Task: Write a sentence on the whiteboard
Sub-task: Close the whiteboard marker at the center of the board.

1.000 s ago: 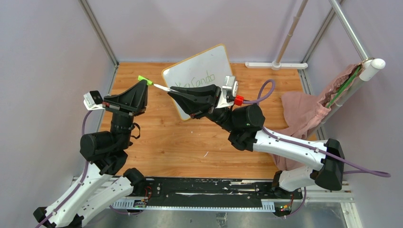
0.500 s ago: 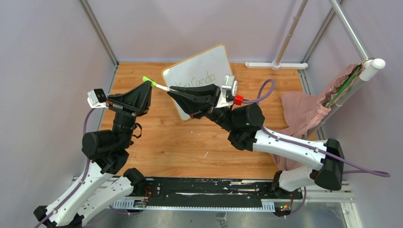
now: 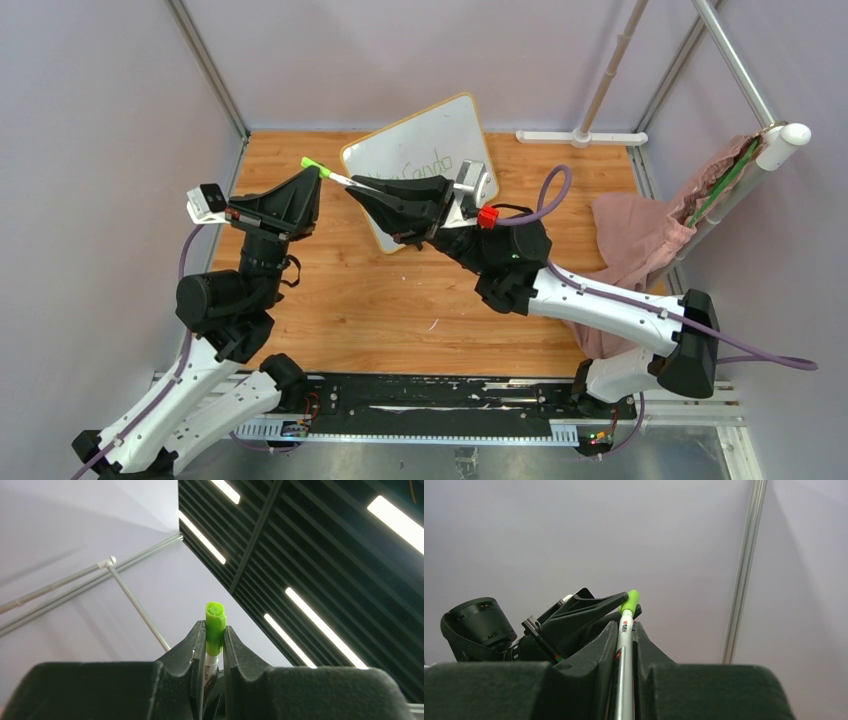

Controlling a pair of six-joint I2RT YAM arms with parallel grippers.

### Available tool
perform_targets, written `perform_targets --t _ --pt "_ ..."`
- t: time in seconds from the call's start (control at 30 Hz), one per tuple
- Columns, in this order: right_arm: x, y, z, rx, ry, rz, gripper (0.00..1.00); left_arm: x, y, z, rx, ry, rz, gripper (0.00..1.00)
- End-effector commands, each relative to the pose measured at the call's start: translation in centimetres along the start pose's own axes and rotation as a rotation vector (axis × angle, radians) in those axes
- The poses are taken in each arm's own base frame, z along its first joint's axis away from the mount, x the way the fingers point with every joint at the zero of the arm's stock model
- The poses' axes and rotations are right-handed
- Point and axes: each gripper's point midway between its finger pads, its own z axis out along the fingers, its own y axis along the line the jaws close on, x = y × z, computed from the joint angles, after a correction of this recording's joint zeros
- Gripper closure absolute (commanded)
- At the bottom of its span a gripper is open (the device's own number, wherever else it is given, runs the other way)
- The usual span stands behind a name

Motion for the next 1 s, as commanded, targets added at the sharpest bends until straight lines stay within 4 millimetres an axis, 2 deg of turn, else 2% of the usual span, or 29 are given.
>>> perform_targets --t 0.0,0.27,0.53,0.97 --pt "1.4 1.0 0.6 -0.035 0.036 -0.08 1.0 0.9 -0.6 0.2 0.024 0.05 -0.007 1.0" --pt "2.4 1.5 0.8 -0.045 0.071 -0.154 1.0 1.1 0.0 0.2 0.01 0.056 -0.001 1.0" --pt "3.2 1.6 0.9 -0.046 0.109 -0.193 1.0 2.2 0.6 0.4 0.005 0.104 0.003 1.0" --pt "4.2 1.7 0.8 -0.059 0.124 -0.214 1.0 4.6 -0.7 0.7 0.056 0.239 0.011 1.0"
